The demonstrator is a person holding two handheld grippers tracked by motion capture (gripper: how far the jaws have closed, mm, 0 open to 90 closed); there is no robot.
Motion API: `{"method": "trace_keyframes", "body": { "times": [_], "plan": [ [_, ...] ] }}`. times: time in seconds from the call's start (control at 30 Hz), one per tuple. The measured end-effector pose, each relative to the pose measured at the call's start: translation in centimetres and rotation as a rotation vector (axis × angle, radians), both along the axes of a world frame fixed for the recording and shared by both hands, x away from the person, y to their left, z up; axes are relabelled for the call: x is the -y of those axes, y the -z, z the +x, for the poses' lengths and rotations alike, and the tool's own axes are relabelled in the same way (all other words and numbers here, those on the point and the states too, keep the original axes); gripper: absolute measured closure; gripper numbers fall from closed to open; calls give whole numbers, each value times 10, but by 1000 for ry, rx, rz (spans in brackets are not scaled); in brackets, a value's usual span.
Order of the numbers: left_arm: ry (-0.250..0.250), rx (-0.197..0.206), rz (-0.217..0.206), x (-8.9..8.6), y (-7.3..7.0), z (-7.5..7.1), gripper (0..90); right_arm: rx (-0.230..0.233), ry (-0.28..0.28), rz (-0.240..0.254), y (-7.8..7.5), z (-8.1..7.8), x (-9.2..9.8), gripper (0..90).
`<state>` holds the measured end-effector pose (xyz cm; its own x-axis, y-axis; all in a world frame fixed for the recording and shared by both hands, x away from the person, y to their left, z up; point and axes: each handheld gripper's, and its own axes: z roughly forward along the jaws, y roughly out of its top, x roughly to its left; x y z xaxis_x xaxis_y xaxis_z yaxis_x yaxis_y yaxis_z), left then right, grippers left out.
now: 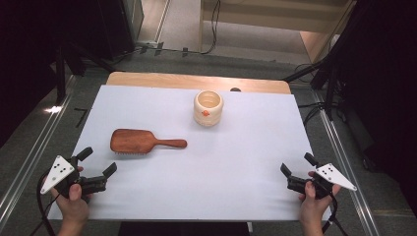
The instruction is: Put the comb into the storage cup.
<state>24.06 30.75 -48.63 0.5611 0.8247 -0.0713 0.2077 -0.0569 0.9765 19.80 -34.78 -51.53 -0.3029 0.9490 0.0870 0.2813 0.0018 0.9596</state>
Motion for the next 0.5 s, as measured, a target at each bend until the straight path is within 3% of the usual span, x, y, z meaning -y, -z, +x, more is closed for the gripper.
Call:
{"method": "trace_keyframes", "body": {
  "times": [0.13, 0.23, 0.33, 0.4, 0.5],
  "plan": [
    [-16, 6, 21, 4, -5, -2, 89, 1, -3, 9, 0, 0, 0, 0],
    [-34, 4, 21, 11, -14, -1, 270, 3, -7, 16, 0, -1, 1, 0],
    [-32, -7, 39, 23, -28, 2, 540, 2, -12, 16, 0, 0, 1, 0],
    [-25, -16, 37, 26, -31, 3, 690, 2, -9, 17, 0, 0, 1, 0],
    [21, -37, 59, 40, -40, 11, 842, 5, -12, 16, 1, 0, 1, 0]
  ]
}}
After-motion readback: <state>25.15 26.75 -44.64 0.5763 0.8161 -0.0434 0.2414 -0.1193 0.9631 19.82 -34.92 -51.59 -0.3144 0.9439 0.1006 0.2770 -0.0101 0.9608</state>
